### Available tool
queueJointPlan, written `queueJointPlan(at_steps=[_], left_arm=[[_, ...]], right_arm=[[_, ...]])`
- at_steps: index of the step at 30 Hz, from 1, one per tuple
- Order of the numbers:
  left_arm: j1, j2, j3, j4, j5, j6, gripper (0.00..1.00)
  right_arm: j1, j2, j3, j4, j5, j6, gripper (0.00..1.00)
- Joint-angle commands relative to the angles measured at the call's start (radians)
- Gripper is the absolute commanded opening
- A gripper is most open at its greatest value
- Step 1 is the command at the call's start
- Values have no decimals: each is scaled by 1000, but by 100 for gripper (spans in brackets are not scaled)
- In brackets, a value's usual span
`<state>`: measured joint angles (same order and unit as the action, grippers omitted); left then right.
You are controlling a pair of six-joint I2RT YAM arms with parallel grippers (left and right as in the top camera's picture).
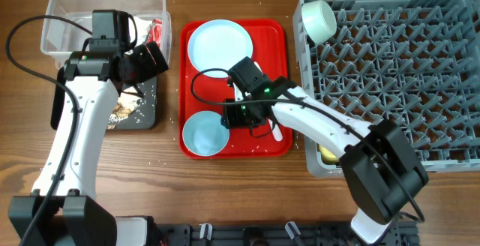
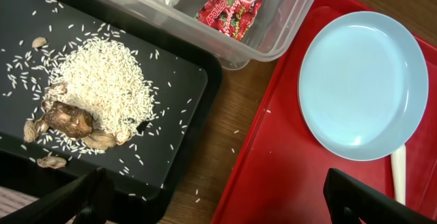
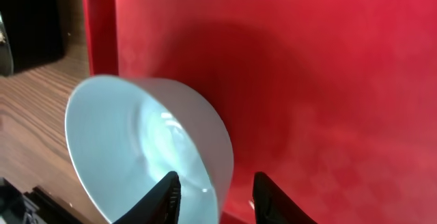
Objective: Sort waste into correct bins and load items into the dishwasher rack
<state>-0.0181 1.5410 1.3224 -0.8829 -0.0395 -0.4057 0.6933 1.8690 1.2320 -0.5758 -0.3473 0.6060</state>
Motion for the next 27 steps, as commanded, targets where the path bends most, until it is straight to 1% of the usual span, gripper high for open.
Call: queueJointPlan(at_steps=[1, 2, 4, 5, 6, 7, 12, 14, 16, 18, 21, 22, 24, 26, 27], left_arm=[[5, 6, 15, 3, 1, -3, 100], [5, 6, 15, 3, 1, -3, 100], [5, 6, 15, 3, 1, -3, 100], [5, 6, 15, 3, 1, -3, 100], [5, 6, 15, 3, 1, -3, 100], [5, 6, 15, 3, 1, -3, 100], [5, 6, 15, 3, 1, -3, 100], [5, 6, 15, 3, 1, -3, 100], [5, 6, 15, 3, 1, -3, 100], [5, 6, 15, 3, 1, -3, 100], [5, 6, 15, 3, 1, -3, 100], [5, 6, 15, 3, 1, -3, 100], [5, 6, 15, 3, 1, -3, 100], [5, 6, 15, 3, 1, -3, 100], [5, 6, 15, 3, 1, -3, 100]], right_arm=[[7, 58, 0, 7, -29, 23, 33], [6, 60, 0, 6, -29, 24, 29], [6, 60, 0, 6, -28, 24, 27], [6, 60, 0, 7, -27, 25, 21], [6, 60, 0, 7, -28, 26, 9], [6, 60, 0, 6, -28, 26, 4], [-24, 48, 10, 13, -50, 23, 4], [-63, -2, 12, 11, -42, -14, 4], [-117, -90, 12, -1, -5, -30, 4], [-186, -225, 13, -29, 129, -30, 4], [-264, -451, 13, -95, 517, -30, 4], [-283, -546, 13, -126, 745, -30, 4], [-288, -682, 12, -188, 1119, -33, 4], [-288, -731, 12, -260, 1317, -92, 4], [-288, -707, 11, -271, 1381, -128, 4]])
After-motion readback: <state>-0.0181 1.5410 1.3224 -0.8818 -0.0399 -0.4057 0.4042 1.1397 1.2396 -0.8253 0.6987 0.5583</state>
